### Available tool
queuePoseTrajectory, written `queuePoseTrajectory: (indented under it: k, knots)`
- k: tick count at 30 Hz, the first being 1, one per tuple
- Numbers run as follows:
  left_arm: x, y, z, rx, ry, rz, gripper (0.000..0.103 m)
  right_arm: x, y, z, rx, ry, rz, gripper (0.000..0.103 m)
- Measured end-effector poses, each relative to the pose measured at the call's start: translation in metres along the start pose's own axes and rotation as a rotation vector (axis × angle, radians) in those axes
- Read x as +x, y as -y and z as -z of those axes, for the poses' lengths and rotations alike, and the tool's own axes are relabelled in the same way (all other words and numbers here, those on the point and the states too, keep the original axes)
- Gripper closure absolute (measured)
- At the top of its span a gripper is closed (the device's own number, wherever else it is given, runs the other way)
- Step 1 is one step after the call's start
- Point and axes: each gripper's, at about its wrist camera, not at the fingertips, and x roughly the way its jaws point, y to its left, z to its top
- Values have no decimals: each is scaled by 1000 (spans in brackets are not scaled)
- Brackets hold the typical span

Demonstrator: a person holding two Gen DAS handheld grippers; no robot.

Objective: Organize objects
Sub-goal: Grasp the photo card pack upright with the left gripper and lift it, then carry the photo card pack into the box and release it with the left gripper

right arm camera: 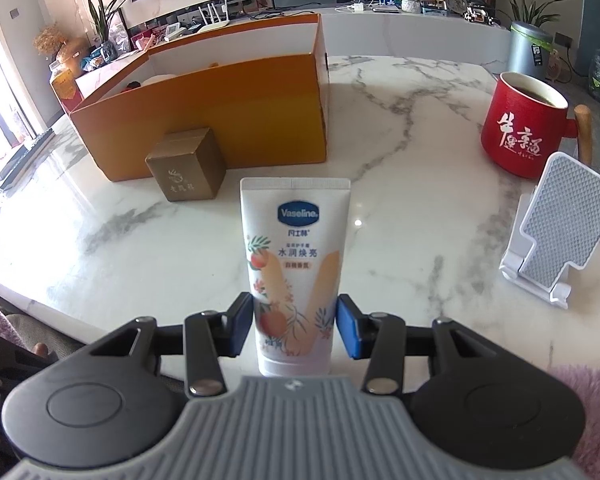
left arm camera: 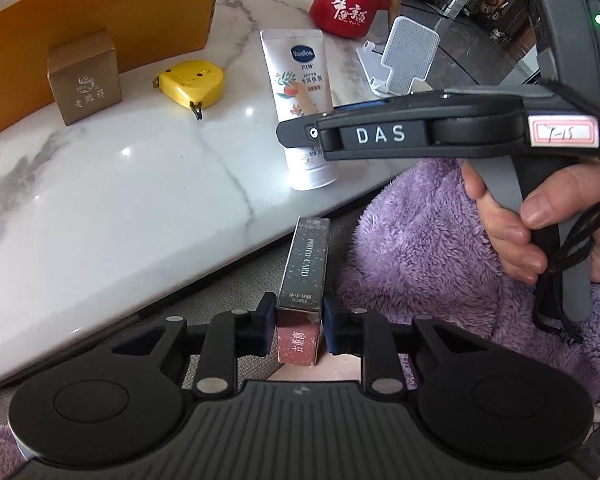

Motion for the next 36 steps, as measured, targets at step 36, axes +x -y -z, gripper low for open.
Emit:
queuePoseTrajectory:
  k: [36]
  knots:
    - [-136,-106,-217,-166,398,-8,76,-42,-13,-146,-81,251,-62,56]
